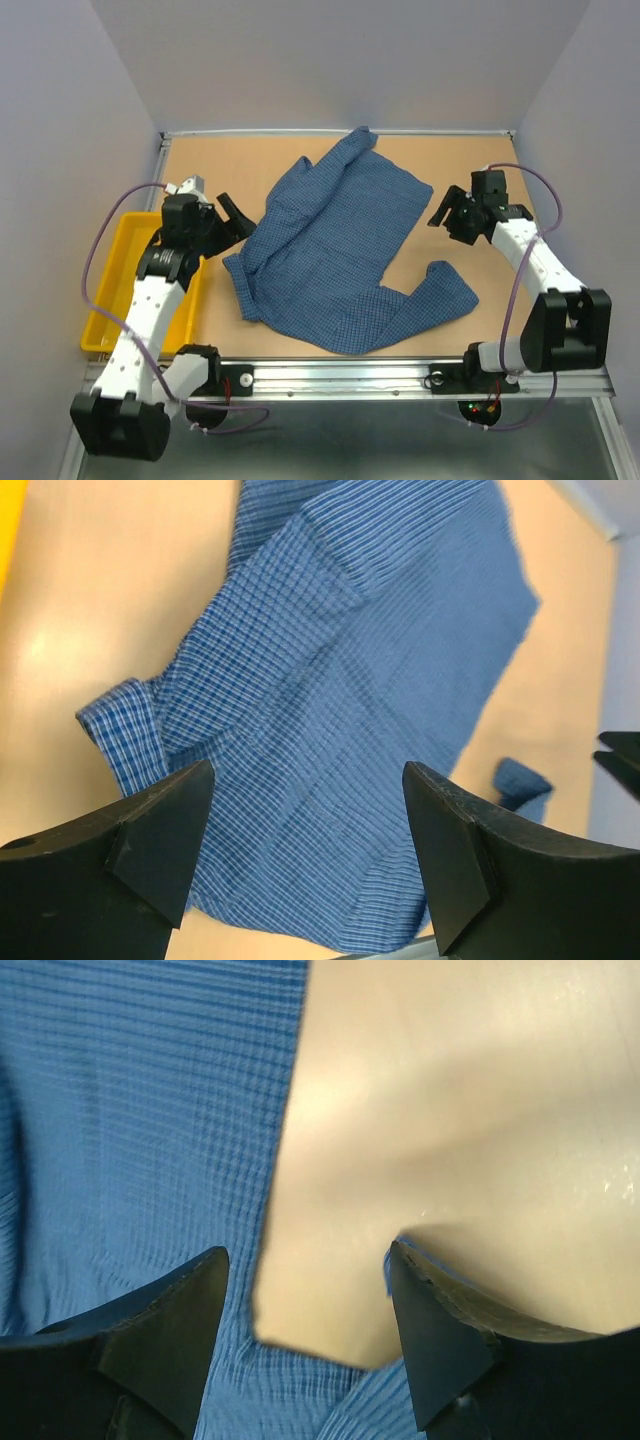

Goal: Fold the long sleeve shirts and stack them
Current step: Flatten the shirt out

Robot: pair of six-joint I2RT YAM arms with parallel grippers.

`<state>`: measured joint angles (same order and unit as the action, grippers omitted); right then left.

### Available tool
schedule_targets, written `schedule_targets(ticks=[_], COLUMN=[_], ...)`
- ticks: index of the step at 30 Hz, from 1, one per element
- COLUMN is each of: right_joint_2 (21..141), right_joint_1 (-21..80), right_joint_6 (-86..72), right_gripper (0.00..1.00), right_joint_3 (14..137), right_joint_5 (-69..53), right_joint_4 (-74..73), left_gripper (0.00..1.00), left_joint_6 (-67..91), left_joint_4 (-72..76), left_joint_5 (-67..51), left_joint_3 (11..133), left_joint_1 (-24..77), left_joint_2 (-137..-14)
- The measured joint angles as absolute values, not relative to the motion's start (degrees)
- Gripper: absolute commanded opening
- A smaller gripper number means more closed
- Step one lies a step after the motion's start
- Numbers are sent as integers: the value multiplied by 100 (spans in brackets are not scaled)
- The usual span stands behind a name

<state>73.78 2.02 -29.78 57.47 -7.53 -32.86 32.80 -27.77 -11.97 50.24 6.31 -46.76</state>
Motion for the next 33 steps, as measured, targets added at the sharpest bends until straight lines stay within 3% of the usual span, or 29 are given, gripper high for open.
schedule_targets(ticks=[6,15,26,29,32,33], right_joint_2=[8807,10726,11620,11751,11878,11902], right_joint_1=[202,202,235,250,276,294], right_joint_6=[-3304,-3625,-3599,-3577,-3524,-3524], right_gripper=[71,71,67,55,29,12], right_joint_3=[6121,7332,7913,8055,8132,8134], right_joint_5=[-82,482,434,408,403,408], right_joint_4=[-2641,-1535,-1103,-1024,-880,-856], left_gripper=[89,89,89,89,89,89], left_joint_6=[2720,1942,858,753,646,600], left_joint_4=[-2130,-1249,-856,-856,-849,-845], left_joint_5=[-1035,-268,78,69,51,8], left_joint_3=[5240,7435,9504,9721,9756,9756], left_joint_1=[967,1927,2449,2512,2543,2543], left_joint_2=[-6499,-9139,-11404,-11747,-11913,-11955])
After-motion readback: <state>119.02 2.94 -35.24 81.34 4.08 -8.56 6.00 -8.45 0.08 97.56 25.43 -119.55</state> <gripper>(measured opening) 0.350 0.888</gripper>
